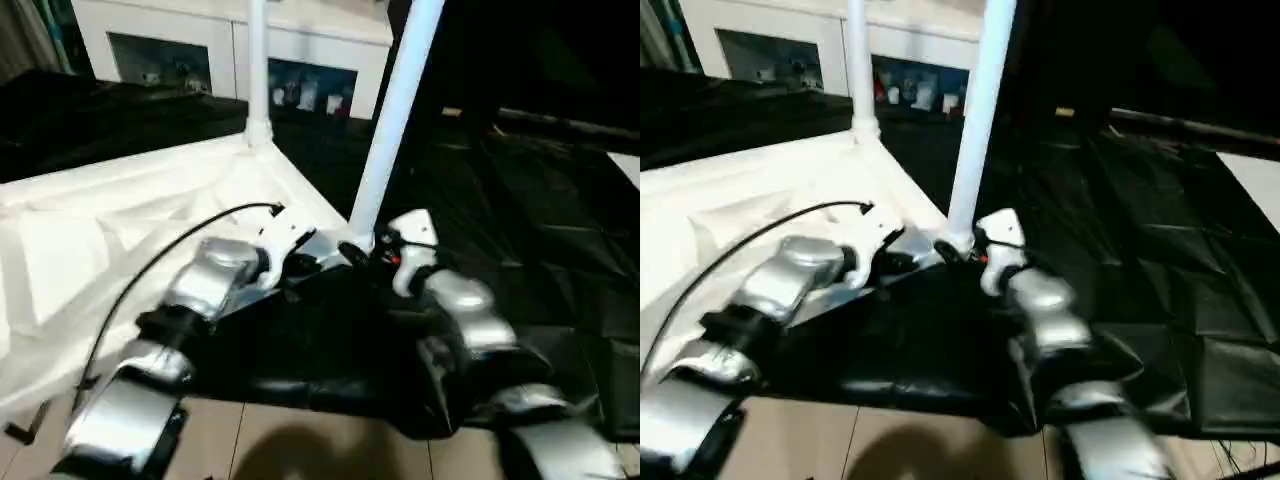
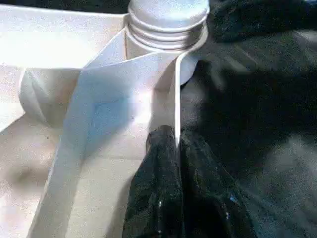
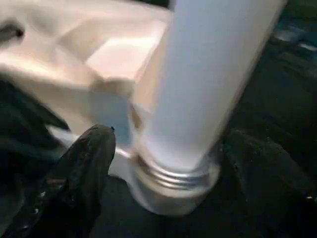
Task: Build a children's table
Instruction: Rotate leg to tighten
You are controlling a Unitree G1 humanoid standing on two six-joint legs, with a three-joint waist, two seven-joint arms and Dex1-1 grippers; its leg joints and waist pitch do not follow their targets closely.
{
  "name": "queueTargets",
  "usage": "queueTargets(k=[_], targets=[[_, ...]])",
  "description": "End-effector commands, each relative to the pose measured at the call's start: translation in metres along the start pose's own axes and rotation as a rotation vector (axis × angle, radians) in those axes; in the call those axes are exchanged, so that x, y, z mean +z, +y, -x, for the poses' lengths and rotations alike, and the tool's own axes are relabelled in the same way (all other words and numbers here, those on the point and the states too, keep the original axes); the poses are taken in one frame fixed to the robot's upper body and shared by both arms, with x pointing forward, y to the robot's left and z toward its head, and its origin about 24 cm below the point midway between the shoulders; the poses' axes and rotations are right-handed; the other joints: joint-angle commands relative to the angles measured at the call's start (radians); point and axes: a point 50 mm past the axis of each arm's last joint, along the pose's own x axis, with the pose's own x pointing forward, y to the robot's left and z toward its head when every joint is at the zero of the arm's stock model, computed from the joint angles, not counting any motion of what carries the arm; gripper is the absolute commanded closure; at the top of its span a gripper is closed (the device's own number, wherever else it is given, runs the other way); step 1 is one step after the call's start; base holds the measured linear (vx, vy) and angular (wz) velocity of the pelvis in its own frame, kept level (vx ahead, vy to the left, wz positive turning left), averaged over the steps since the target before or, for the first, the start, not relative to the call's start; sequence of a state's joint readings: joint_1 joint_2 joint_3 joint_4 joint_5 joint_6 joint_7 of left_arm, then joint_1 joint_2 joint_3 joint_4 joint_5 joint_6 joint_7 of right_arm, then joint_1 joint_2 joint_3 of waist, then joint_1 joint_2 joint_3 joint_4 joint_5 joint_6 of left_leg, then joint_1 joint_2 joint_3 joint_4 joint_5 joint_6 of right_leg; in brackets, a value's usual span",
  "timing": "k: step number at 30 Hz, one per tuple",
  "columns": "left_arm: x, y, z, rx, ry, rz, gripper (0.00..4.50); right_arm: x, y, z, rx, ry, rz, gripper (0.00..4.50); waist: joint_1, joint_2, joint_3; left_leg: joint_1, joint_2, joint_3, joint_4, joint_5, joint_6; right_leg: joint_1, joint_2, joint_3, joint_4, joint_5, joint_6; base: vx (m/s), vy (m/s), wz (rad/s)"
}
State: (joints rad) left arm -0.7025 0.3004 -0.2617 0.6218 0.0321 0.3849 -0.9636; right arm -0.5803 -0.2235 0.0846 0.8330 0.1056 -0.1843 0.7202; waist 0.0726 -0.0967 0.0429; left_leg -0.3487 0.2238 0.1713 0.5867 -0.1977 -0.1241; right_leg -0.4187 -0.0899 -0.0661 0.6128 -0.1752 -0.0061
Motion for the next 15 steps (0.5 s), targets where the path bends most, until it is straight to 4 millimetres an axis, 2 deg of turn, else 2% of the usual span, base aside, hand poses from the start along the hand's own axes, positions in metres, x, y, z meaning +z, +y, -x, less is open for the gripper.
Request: queueTargets(k=[1, 6, 7, 8, 9, 15], targets=[[-0.019, -0.017, -0.007, -0.151, 0.037, 0.04, 4.5, 0.001, 0.001, 0.009, 0.109, 0.011, 0.06, 0.65, 0.007, 0.007, -0.057, -0.007, 0.003, 0.013, -0.067, -0.123, 0.093, 0.063, -0.041, 0.037, -0.055, -0.109, -0.242, 0.0, 0.0, 0.0], [-0.022, -0.026, 0.0, -0.287, 0.051, 0.015, 4.5, 0.001, 0.001, 0.025, 0.253, 0.041, 0.079, 0.65, 0.018, 0.004, -0.052, -0.004, 0.007, 0.012, -0.071, -0.158, 0.083, 0.06, -0.042, 0.038, -0.06, -0.166, -0.23, 0.0, 0.0, 0.0], [-0.021, -0.027, 0.001, -0.303, 0.05, 0.015, 4.5, 0.001, 0.003, 0.028, 0.286, 0.047, 0.08, 0.65, 0.018, 0.0, -0.053, -0.004, 0.007, 0.012, -0.071, -0.16, 0.084, 0.063, -0.041, 0.038, -0.061, -0.171, -0.228, 0.0, 0.0, 0.0], [-0.021, -0.028, 0.002, -0.308, 0.05, 0.016, 4.5, 0.001, 0.003, 0.029, 0.296, 0.049, 0.081, 0.65, 0.022, 0.003, -0.053, 0.0, 0.009, 0.013, -0.07, -0.158, 0.084, 0.058, -0.043, 0.039, -0.06, -0.167, -0.229, 0.0, 0.0, 0.0], [-0.02, -0.03, 0.003, -0.331, 0.047, 0.012, 4.5, 0.0, 0.006, 0.031, 0.336, 0.059, 0.076, 0.65, 0.022, 0.002, -0.052, -0.003, 0.009, 0.012, -0.072, -0.155, 0.082, 0.061, -0.042, 0.038, -0.061, -0.172, -0.228, 0.0, 0.0, 0.0], [-0.018, -0.035, 0.006, -0.376, 0.046, 0.001, 4.5, -0.006, 0.011, 0.035, 0.426, 0.119, 0.074, 0.65, 0.026, 0.0, -0.052, -0.005, 0.008, 0.012, -0.072, -0.164, 0.068, 0.058, -0.044, 0.038, -0.064, -0.213, -0.215, 0.0, 0.0, 0.0]])
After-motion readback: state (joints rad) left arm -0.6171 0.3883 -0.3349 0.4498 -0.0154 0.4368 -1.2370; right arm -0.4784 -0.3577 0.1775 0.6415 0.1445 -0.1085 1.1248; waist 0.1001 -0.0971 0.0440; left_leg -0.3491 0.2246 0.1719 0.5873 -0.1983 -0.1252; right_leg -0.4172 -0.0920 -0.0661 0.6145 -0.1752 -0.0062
